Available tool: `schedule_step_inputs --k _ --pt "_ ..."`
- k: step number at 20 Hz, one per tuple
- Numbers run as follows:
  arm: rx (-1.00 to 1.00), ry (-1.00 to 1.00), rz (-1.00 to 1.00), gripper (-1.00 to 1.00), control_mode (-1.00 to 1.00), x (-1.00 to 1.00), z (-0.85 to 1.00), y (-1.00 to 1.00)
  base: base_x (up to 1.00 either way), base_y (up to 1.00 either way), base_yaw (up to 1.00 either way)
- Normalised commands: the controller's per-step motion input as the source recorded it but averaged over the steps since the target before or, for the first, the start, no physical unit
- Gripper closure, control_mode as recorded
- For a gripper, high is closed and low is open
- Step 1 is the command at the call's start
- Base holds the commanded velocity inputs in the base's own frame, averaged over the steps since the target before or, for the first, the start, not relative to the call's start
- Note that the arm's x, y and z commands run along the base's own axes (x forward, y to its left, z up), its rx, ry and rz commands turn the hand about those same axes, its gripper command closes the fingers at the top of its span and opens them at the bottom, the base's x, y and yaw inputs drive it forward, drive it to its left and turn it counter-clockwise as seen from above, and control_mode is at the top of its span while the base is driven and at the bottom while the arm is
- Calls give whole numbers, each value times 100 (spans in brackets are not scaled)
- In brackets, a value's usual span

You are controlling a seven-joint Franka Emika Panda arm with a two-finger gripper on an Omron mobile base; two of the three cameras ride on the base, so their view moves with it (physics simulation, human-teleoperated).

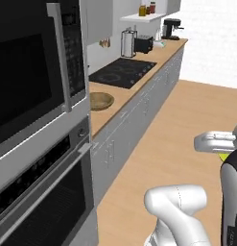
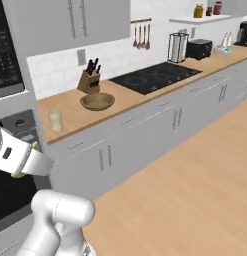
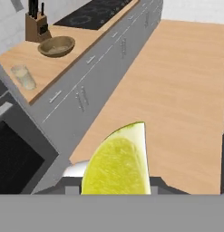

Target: Grab a lemon wedge from the fridge and one ice cube from the ice bowl, and put them in the glass of lemonade.

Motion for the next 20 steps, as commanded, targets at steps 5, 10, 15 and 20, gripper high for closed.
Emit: schedule_step_inputs --k 5,10,15,20 --pt "0 0 0 100 100 0 0 0 100 -3 63" --pt "0 0 0 100 100 0 0 0 100 -9 78" --pt "0 0 0 100 100 0 0 0 87 -71 66" --pt "0 0 0 100 100 0 0 0 65 -79 61"
